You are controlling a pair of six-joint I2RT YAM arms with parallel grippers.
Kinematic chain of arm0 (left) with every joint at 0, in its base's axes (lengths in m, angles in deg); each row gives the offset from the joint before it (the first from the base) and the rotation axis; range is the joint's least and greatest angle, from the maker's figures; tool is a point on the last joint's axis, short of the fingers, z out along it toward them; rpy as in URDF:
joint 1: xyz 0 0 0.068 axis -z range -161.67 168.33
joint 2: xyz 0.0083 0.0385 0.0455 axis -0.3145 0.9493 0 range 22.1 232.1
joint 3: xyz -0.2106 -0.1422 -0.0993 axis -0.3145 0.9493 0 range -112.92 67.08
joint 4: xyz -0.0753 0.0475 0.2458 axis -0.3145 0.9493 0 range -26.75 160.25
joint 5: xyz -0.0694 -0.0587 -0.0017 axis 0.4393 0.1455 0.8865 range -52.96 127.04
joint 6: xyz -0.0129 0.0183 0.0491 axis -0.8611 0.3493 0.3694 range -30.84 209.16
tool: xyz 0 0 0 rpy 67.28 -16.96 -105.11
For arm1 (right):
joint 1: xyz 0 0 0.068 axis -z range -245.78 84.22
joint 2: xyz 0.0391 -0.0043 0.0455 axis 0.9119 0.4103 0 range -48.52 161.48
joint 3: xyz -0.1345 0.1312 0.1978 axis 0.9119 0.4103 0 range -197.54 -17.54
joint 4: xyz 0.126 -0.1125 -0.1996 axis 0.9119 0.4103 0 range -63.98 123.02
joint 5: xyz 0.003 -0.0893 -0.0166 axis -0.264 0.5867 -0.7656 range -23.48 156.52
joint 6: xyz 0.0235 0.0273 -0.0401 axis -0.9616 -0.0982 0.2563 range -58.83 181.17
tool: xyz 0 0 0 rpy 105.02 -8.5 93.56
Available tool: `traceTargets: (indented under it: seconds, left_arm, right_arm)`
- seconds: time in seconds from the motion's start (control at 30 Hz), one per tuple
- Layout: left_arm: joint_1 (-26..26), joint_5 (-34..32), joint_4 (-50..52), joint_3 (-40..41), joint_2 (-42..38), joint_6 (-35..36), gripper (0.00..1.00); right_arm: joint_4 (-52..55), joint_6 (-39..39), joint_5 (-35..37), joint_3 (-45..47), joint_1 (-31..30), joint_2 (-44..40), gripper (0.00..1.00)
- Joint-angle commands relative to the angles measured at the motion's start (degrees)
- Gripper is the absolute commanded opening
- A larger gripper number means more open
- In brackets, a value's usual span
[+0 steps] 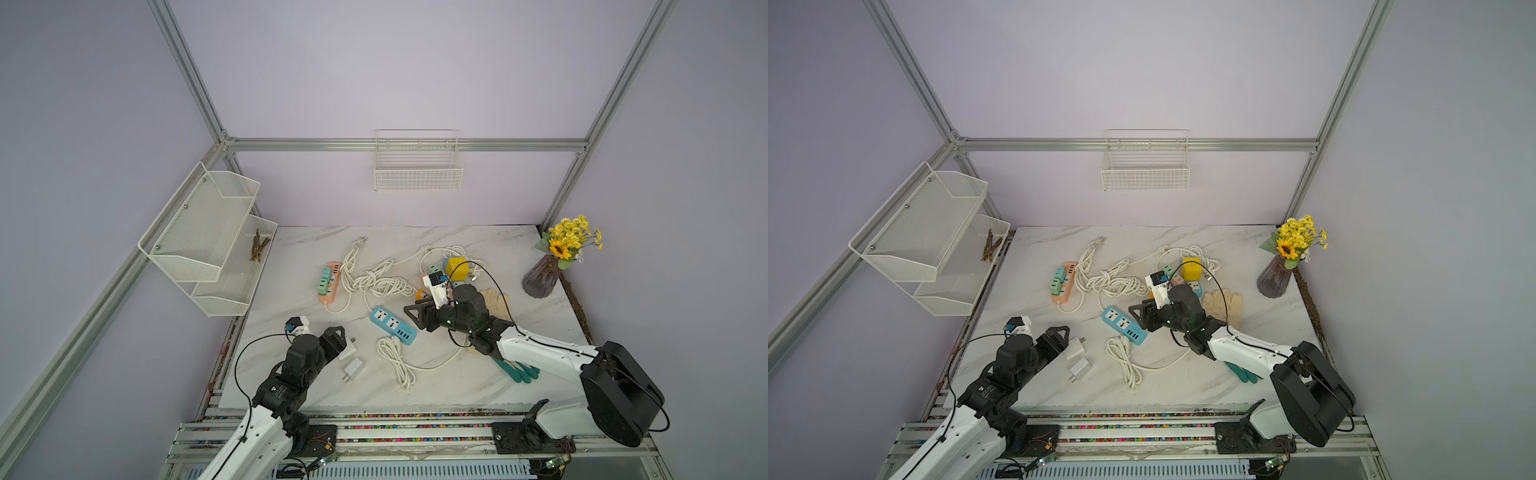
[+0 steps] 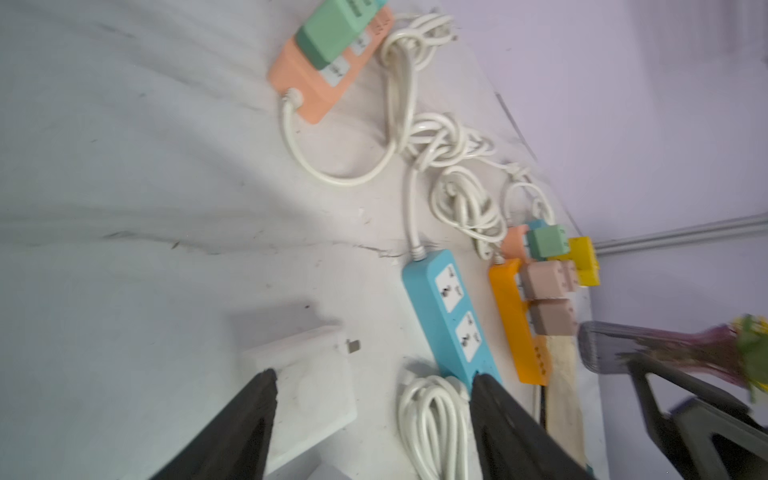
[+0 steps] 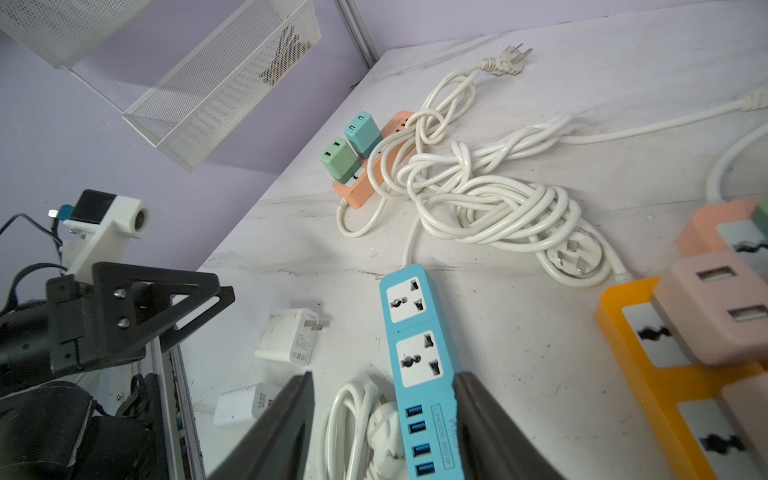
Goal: Pull the plug off the socket
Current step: Place the plug at the center of the board.
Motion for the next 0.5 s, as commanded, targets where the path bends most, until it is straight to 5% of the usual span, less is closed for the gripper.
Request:
traceTargets:
  seconds: [0.0,0.27,0.47]
  left_arm:
    - [-0.1,13.7,-21.0,4.8,-1.1,7.7,0.81]
    - [4.4,26.8,-42.7,-3.6,22.0,10.1,0.8]
    - [15.1,17.4,-43.1,-13.3,39.9,17.3,0.8]
  right_arm:
    - [-5.0,-1.3,5.2,3.2,0.7,-5.7,0.59]
    - [-10.3,-0.4,9.9,10.6,4.5,-17.2,0.58]
    - [-9.3,8.6,12.5,12.4,5.3,-18.1,0.56]
